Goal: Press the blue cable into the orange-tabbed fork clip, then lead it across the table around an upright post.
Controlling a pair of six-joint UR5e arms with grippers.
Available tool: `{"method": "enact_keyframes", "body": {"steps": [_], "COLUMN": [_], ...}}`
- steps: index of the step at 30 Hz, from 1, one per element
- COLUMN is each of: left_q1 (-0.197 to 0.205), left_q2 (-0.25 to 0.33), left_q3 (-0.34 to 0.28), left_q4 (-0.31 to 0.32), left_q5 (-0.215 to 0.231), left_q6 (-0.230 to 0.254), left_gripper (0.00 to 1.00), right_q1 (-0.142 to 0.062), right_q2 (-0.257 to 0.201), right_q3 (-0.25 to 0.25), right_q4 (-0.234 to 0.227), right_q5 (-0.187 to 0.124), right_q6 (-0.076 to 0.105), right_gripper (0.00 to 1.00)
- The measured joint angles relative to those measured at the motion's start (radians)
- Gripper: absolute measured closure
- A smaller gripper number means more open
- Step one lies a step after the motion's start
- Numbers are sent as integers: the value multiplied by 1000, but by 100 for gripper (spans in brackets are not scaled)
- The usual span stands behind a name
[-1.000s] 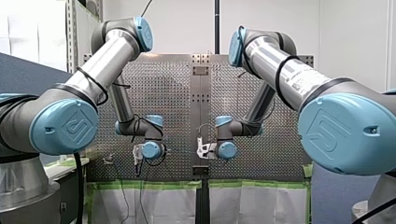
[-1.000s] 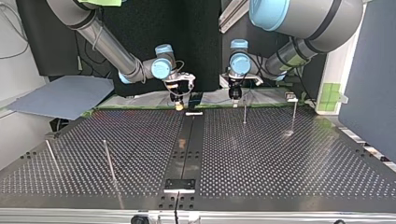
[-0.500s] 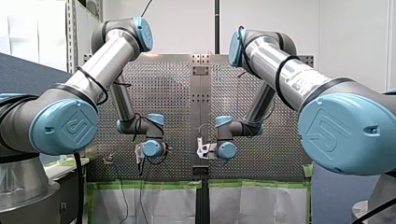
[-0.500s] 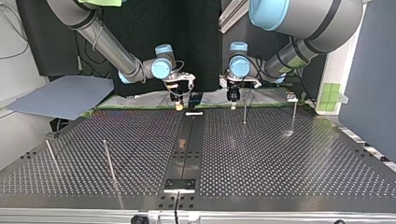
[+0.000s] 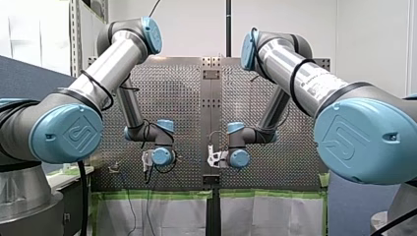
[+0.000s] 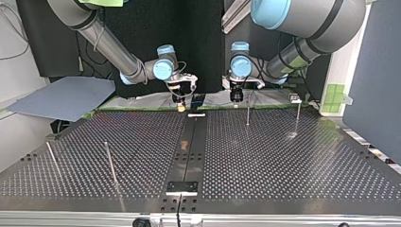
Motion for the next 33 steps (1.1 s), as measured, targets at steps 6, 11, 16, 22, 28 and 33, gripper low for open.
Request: {"method": "enact_keyframes", "body": {"steps": [6, 11, 16, 22, 28, 33], "left_q1": [-2, -3, -4, -15, -30, -37], "left_q2": [0, 0, 8, 47, 105, 158], "left_q3": [0, 0, 2, 2, 2, 2], "left_q4": [2, -1, -23, -66, -125, -170], "left_q5": [-1, -1, -1, -5, -30, -41], "left_q6": [-2, -5, -1, 10, 1, -6], "left_gripper": [100, 100, 100, 100, 100, 100], "right_q1": [0, -1, -2, 1, 6, 10], "right_q2": [0, 0, -6, -48, -105, -157], "right_q3": [0, -2, -21, -30, -30, -31], "right_q4": [0, 4, 30, 83, 127, 140], "right_q5": [0, -1, 1, 10, 11, 12], "right_q6": [0, -1, -15, -43, -40, -37], "right_gripper": [100, 100, 100, 100, 100, 100]}}
